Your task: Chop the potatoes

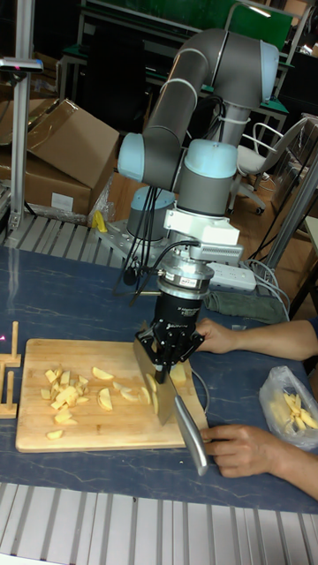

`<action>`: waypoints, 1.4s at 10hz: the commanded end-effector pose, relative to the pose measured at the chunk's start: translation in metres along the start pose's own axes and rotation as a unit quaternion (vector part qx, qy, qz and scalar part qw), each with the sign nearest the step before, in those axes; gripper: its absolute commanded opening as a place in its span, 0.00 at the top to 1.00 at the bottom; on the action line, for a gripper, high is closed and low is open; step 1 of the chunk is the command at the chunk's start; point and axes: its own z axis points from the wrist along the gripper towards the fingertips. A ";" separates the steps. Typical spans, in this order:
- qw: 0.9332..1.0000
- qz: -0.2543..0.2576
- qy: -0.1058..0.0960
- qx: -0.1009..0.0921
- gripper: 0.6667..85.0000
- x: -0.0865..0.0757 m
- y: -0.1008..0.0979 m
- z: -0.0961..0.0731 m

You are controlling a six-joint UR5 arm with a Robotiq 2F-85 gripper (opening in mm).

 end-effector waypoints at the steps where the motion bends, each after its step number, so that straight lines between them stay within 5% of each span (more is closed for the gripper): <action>1: 1.000 0.007 -0.004 -0.003 1.00 -0.001 0.002 0.000; 14: 1.000 0.009 -0.022 0.002 1.00 0.004 0.004 0.012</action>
